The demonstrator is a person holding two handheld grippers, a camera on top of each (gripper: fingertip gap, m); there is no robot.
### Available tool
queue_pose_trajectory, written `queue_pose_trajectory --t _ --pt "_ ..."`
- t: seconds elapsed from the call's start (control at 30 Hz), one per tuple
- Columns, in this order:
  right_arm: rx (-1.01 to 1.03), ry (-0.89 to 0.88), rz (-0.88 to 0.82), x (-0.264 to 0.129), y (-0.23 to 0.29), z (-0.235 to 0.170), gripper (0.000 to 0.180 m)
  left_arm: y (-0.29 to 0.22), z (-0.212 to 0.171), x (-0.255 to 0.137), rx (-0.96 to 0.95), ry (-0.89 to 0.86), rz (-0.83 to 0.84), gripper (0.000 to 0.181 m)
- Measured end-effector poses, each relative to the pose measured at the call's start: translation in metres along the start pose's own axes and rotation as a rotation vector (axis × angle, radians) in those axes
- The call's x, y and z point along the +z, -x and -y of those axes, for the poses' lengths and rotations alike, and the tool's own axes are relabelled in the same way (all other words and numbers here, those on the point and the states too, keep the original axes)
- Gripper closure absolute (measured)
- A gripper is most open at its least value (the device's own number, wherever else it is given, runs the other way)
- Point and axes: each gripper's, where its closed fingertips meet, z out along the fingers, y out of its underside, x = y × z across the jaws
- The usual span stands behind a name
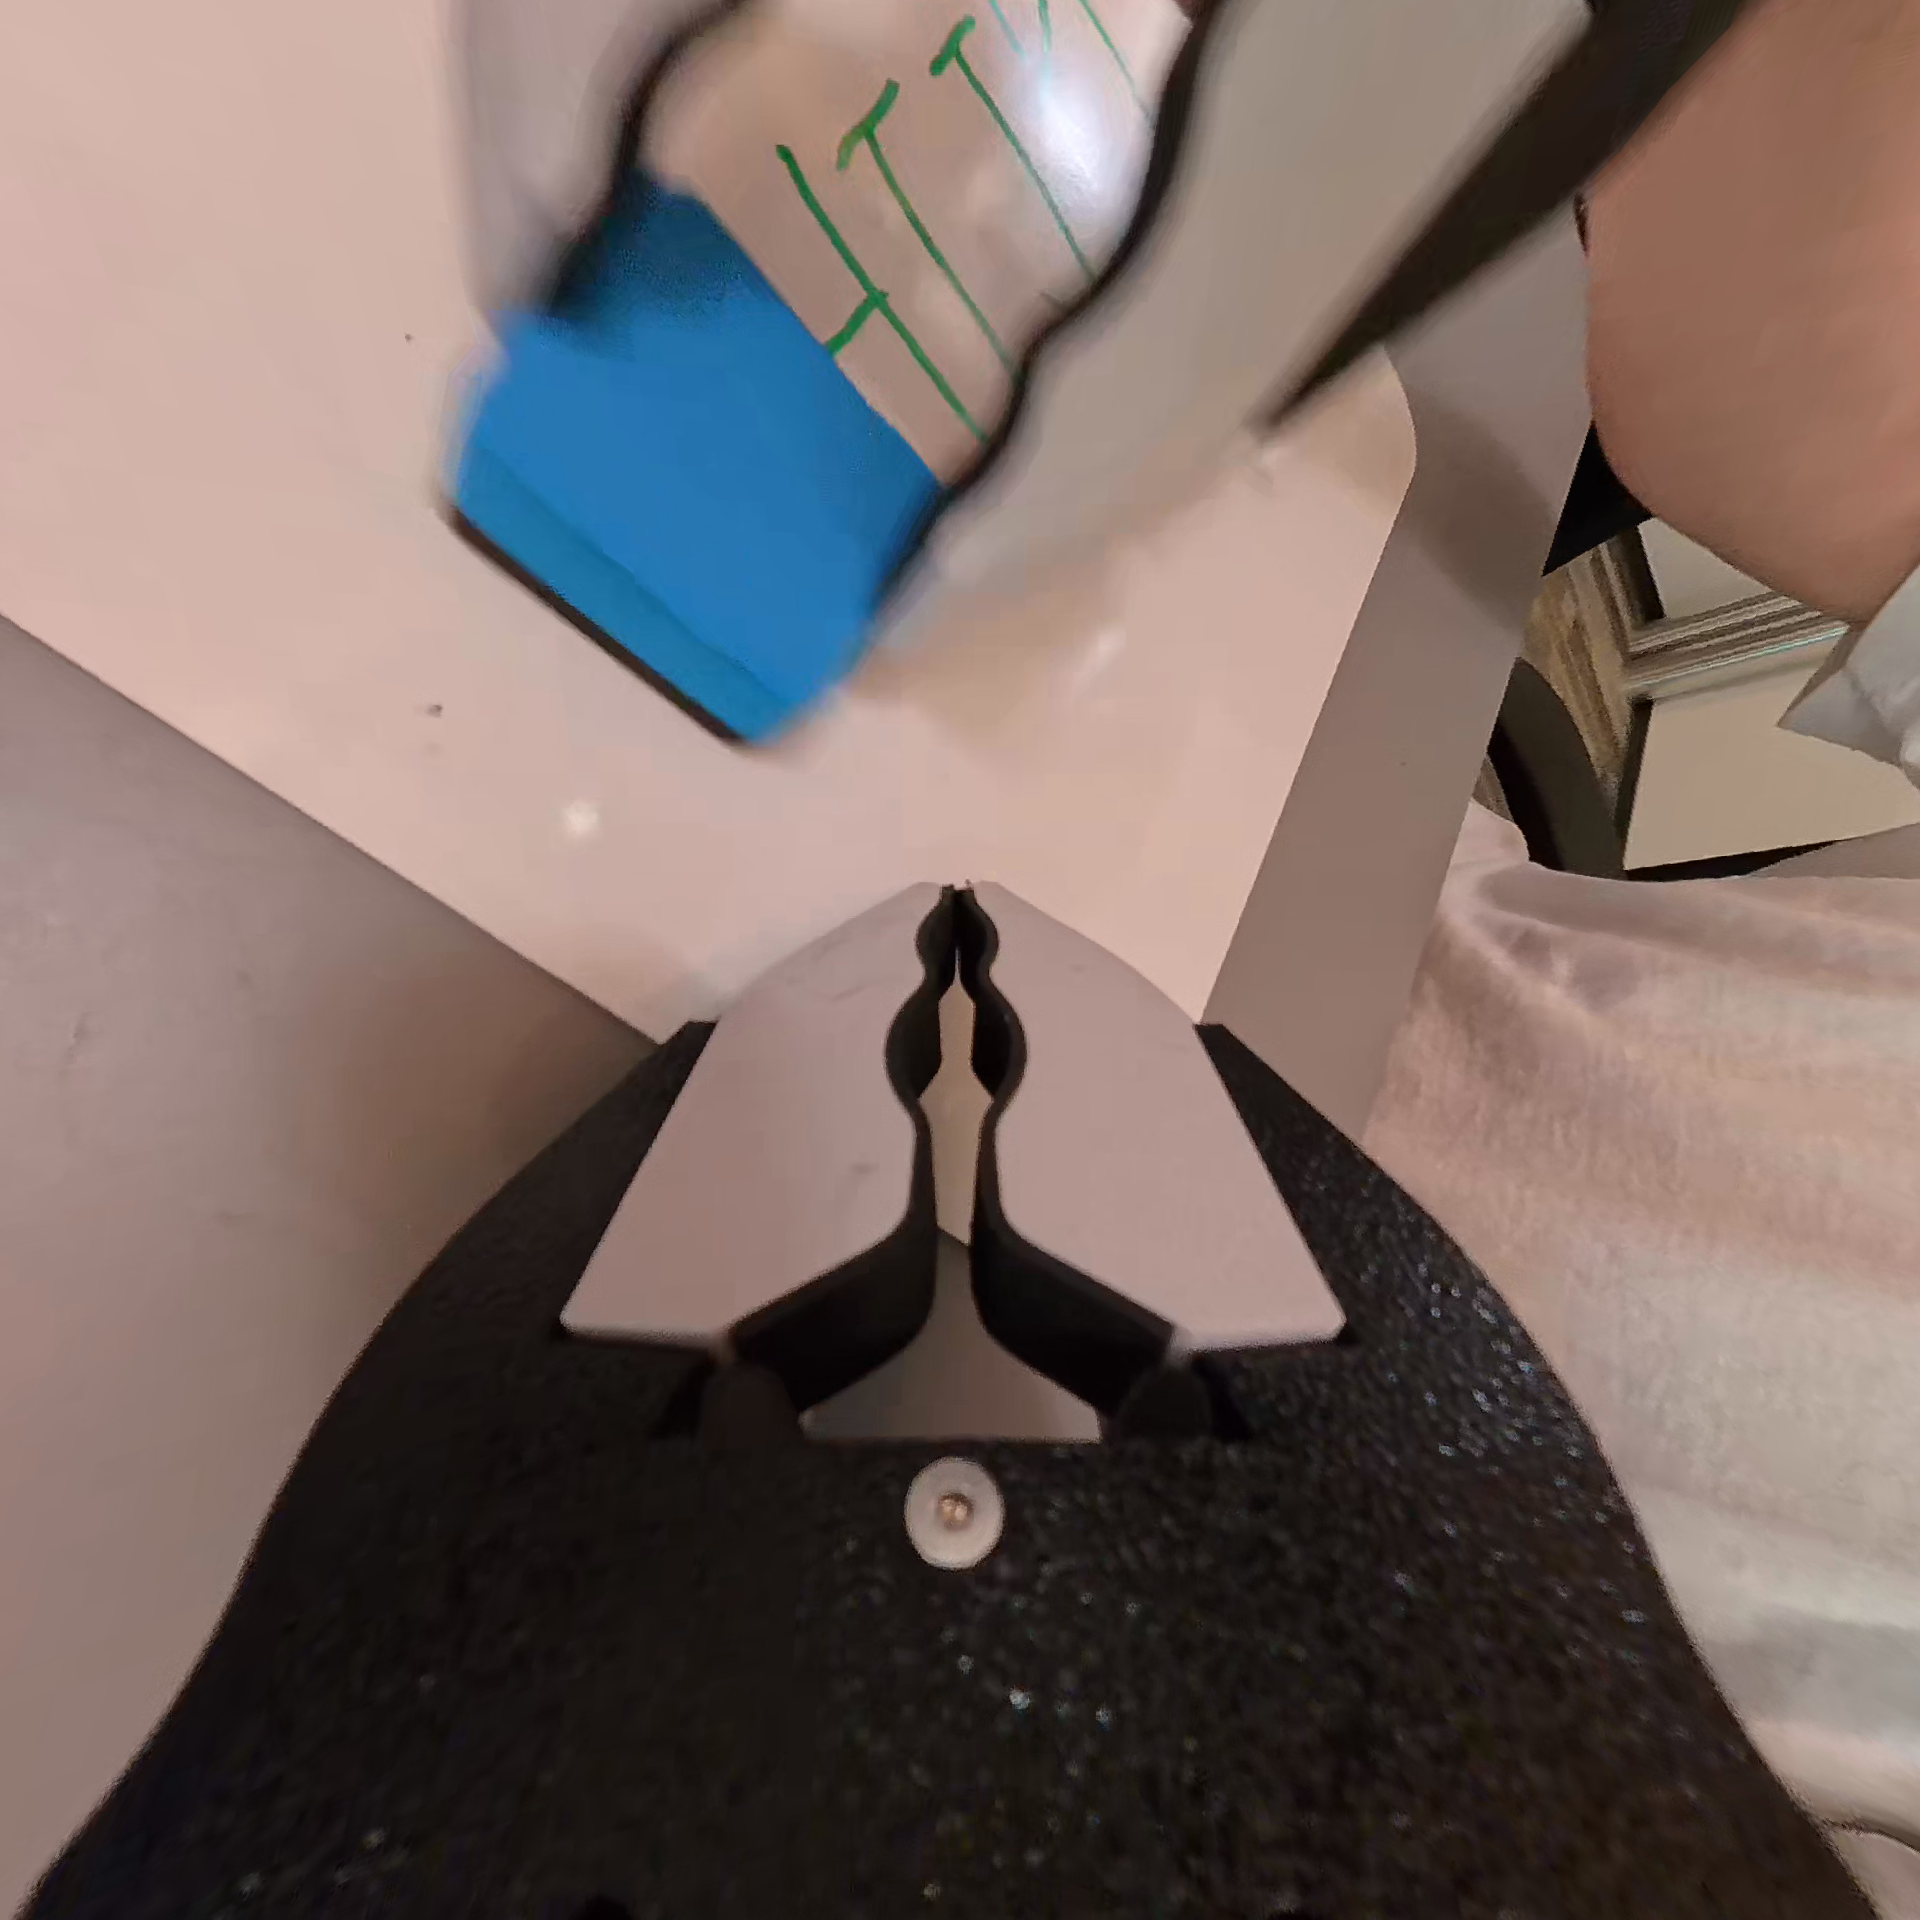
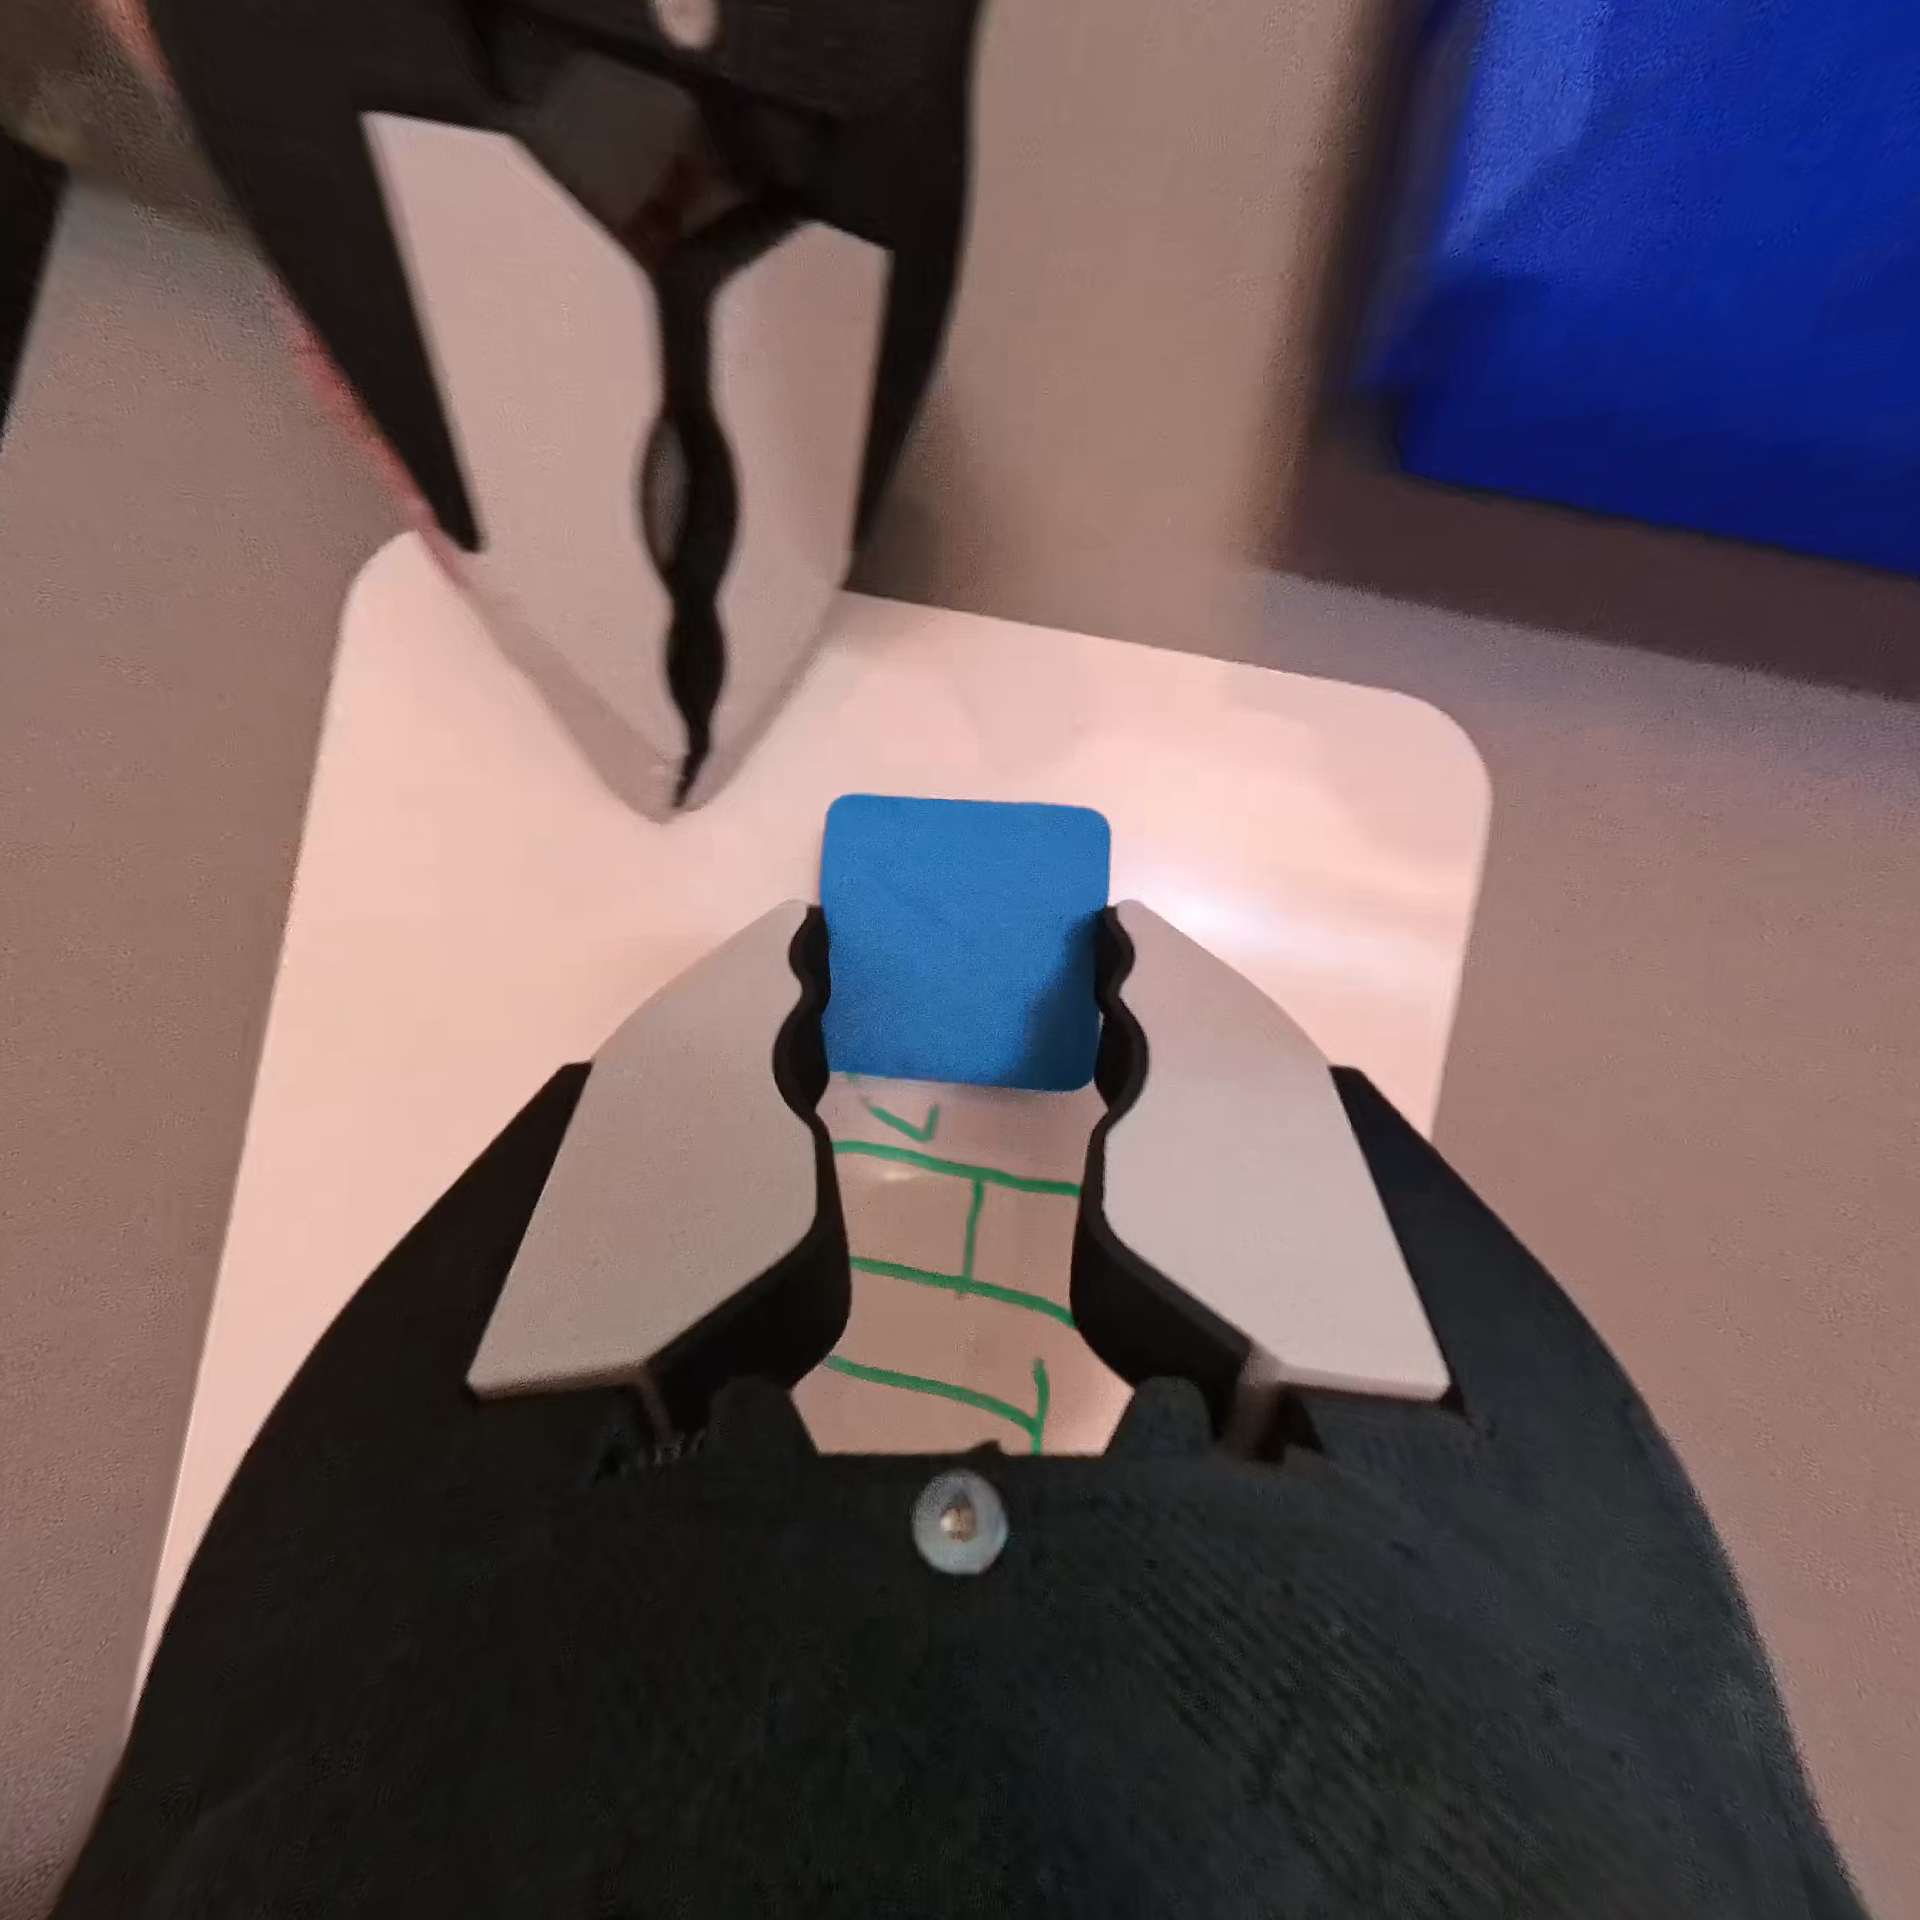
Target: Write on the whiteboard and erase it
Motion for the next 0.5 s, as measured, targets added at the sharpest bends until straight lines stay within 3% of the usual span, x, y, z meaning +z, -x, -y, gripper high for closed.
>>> queue_pose_trajectory --t 0.03,0.2,0.37,0.5 --pt "-0.046 0.015 0.001 0.002 0.008 0.002 0.129 0.000 0.000 0.000 0.006 -0.002 0.005 0.181" --pt "0.159 -0.087 -0.050 -0.009 -0.034 -0.011 0.130 0.000 0.000 0.000 0.000 0.006 -0.011 0.181" --pt "-0.080 0.038 0.027 -0.012 0.018 -0.018 0.129 0.000 0.001 0.000 -0.010 -0.004 -0.002 0.181" --pt "0.224 -0.095 -0.076 -0.032 -0.036 -0.043 0.130 0.000 0.001 0.000 -0.013 0.002 -0.012 0.181"
